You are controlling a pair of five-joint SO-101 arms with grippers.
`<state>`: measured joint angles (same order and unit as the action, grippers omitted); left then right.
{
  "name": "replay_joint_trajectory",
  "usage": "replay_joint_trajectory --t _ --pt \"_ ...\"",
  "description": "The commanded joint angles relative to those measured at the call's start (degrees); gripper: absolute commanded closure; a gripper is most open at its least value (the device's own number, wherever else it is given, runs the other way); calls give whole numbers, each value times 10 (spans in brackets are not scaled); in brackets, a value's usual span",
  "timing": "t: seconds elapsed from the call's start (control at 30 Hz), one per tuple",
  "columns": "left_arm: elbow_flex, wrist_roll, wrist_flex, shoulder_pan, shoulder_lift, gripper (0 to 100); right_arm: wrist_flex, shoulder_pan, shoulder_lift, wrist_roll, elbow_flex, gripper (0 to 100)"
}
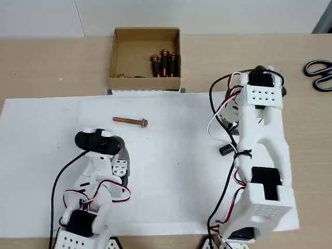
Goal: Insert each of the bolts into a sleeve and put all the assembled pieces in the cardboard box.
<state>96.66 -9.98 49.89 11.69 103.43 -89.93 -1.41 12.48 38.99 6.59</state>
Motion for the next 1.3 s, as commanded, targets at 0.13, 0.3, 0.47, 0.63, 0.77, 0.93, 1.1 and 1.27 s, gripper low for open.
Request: replay_joint_trajectory --t 0.13,0.3,0.47,0.63,0.77,0.93,1.1,1.27 --pt "-3 0 3 -4 4 993 -6 -2 -31 3 24 995" --pt "-3 0 3 -4 4 993 -62 0 -33 3 24 995" --pt "-3 0 2 -4 4 993 -88 -1 -36 -8 25 995" --pt "-3 1 2 -4 4 993 -90 3 -84 -18 21 995" --pt "-3 1 2 -4 4 993 -91 29 -103 -16 -4 994" --pt "-3 1 2 -4 4 993 -89 41 -101 -2 -48 994" --pt "-3 1 2 -4 4 993 -89 39 -101 2 -65 994" --pt "-3 1 2 -4 4 993 -90 37 -103 0 -68 994"
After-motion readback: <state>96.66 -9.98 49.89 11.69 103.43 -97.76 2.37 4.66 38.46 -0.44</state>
